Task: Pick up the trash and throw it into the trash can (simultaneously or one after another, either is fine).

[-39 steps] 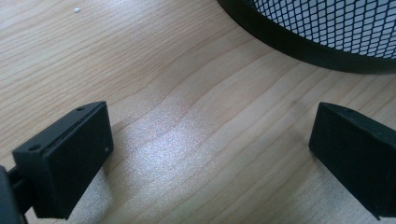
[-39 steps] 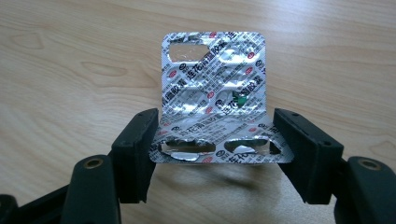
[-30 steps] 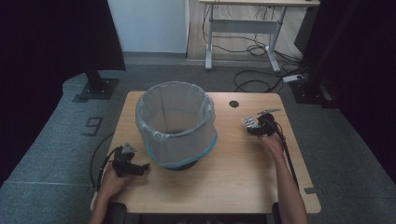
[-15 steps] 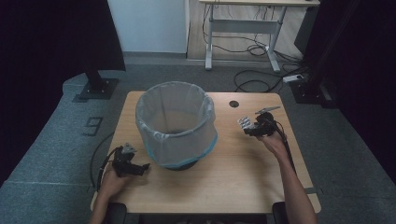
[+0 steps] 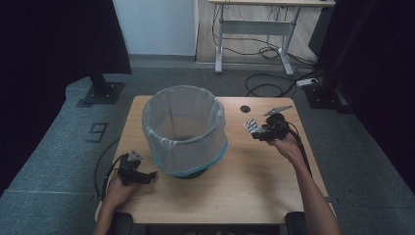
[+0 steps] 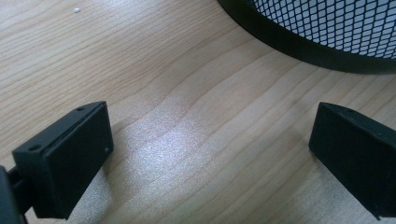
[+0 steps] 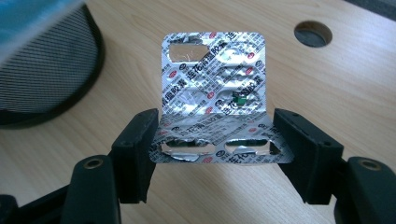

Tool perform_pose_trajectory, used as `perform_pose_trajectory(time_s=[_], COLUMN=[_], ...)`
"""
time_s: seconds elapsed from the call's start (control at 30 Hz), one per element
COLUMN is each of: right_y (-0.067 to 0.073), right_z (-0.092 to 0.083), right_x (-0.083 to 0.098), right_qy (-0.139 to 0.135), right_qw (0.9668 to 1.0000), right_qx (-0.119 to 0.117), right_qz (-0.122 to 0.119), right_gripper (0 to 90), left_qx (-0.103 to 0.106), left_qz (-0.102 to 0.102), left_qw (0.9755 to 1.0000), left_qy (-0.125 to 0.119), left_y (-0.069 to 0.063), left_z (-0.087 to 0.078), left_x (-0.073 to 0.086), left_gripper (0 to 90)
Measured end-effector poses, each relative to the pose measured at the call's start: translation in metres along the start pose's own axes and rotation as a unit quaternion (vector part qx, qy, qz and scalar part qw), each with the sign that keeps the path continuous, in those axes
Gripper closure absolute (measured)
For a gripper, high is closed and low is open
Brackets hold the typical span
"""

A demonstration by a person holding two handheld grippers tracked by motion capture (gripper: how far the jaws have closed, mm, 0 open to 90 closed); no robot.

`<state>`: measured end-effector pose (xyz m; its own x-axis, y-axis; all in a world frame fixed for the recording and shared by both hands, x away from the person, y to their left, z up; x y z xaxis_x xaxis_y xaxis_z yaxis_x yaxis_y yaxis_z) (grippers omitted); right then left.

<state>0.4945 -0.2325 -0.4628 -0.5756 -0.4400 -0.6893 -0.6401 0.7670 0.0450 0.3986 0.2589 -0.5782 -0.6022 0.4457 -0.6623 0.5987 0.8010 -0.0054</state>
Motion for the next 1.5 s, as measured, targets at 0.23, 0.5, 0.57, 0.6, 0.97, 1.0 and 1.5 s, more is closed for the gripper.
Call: perform_pose_trajectory(time_s=[0.23, 0.5, 0.57, 0.6, 0.97, 1.0, 1.5], right_y=[0.015, 0.028, 0.03, 0.032, 0.042, 0.043, 0.058], right_z=[-0.018, -0.034, -0.037, -0.039, -0.059, -0.061, -0.086], right_x=[-0.015, -0.031, -0.036, -0.038, -0.06, -0.062, -0.095], right_qy=[-0.003, -0.001, -0.004, -0.005, -0.014, -0.016, -0.021], right_qw=[0.9997, 0.999, 0.9987, 0.9985, 0.9971, 0.9969, 0.9942], right_qx=[-0.012, -0.026, -0.031, -0.033, -0.052, -0.056, -0.077], right_qz=[-0.021, -0.037, -0.04, -0.043, -0.053, -0.052, -0.072], right_gripper=[33.1, 33.1, 33.2, 33.1, 33.2, 33.1, 33.1], left_qx=[0.0, 0.0, 0.0, 0.0, 0.0, 0.0, 0.0], left_qz=[0.0, 0.0, 0.0, 0.0, 0.0, 0.0, 0.0], left_qw=[1.0, 1.0, 1.0, 1.0, 1.0, 1.0, 1.0], left_qy=[0.0, 0.0, 0.0, 0.0, 0.0, -0.001, 0.0], left_y=[0.0, 0.0, 0.0, 0.0, 0.0, 0.0, 0.0], left_z=[0.0, 0.0, 0.0, 0.0, 0.0, 0.0, 0.0], left_x=[0.0, 0.0, 0.0, 0.0, 0.0, 0.0, 0.0], left_gripper=[0.0, 0.0, 0.0, 0.0, 0.0, 0.0, 0.0])
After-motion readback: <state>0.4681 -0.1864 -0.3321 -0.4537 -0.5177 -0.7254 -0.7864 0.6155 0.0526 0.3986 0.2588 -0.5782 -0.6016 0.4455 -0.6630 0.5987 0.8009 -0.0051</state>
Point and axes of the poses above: each handheld gripper's, and its own axes: z roughly forward along the jaws, x roughly out of its underside, y roughly to its left, the point moved 4 cm from there along z, roughly forward along the jaws
